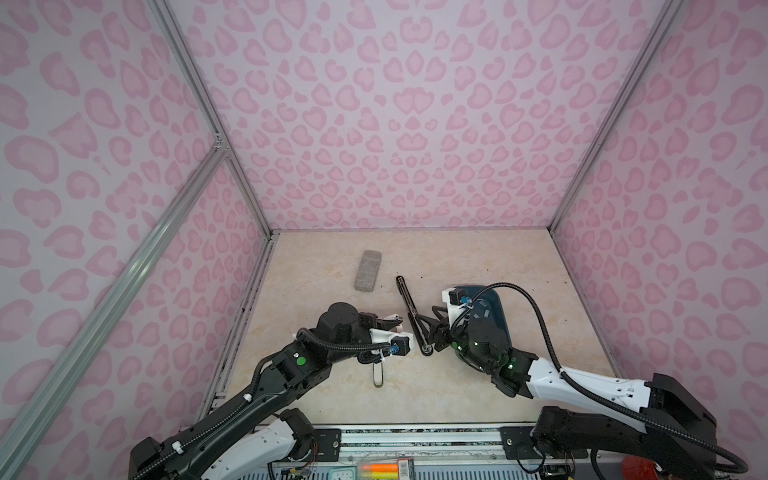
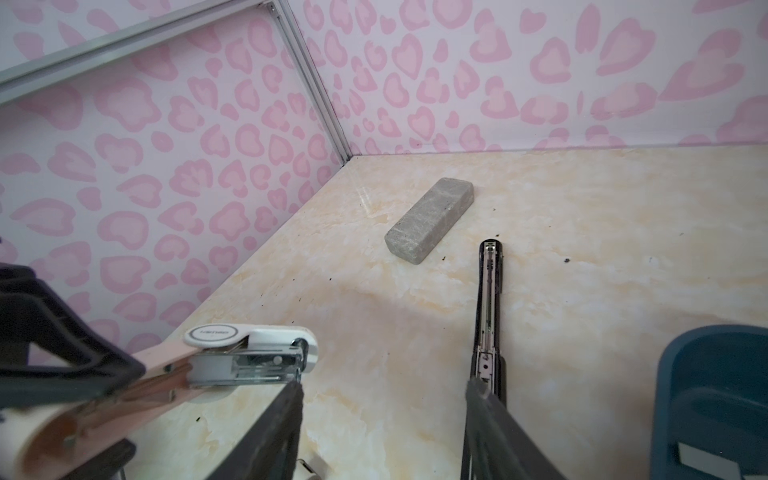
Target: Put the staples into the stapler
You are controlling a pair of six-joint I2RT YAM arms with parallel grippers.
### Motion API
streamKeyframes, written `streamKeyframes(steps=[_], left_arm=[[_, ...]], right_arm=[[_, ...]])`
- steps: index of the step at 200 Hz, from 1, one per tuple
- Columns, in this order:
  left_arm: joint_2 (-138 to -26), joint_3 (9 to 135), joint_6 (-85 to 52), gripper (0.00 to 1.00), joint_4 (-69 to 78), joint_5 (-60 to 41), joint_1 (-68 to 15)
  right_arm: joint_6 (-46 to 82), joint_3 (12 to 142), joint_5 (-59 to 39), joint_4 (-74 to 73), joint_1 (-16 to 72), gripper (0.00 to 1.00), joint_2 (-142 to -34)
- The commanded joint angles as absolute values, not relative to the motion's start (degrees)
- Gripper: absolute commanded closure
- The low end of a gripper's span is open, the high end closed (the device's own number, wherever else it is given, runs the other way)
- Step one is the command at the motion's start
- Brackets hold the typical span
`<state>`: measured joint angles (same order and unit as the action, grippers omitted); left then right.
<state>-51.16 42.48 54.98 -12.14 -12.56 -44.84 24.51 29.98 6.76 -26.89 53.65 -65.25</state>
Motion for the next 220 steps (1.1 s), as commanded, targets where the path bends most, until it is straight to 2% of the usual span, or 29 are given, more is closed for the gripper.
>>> streamKeyframes(steps=[1,37,64,104,191,209,220], left_arm=[[-51.78,43.68,54.49,0.97,-10.85,-12.11,-44.83],[-51.46,43.68,54.40,0.97,-10.88,-14.29,-44.82],[-50.28,43.07,54.58,0.97,-10.22,-15.73,-44.86],[-49.27,42.51,55.28,0.97,-10.50,-19.11,-44.92],[-48.67,42.75,54.27,0.97,-10.55,-22.69,-45.10],[-48.43,42.62,53.26,0.97,-9.12,-21.53,-44.97],[-48.71,43.11,52.22,0.97,-8.74,-20.65,-44.62]], right_arm=[[22.89,28.49,6.22,-27.83,53.68,0.38,-63.11],[21.36,29.71,-1.77,-29.34,53.96,0.53,-64.69],[22.02,32.01,-5.61,-30.14,53.89,0.56,-69.26],[22.84,33.83,-6.08,-30.40,53.92,0.59,-72.74],[23.00,34.64,-8.79,-33.55,53.92,0.61,-76.45],[20.99,33.65,-6.78,-32.12,53.50,0.56,-73.34],[18.12,32.43,-4.90,-31.85,52.73,0.49,-69.96]])
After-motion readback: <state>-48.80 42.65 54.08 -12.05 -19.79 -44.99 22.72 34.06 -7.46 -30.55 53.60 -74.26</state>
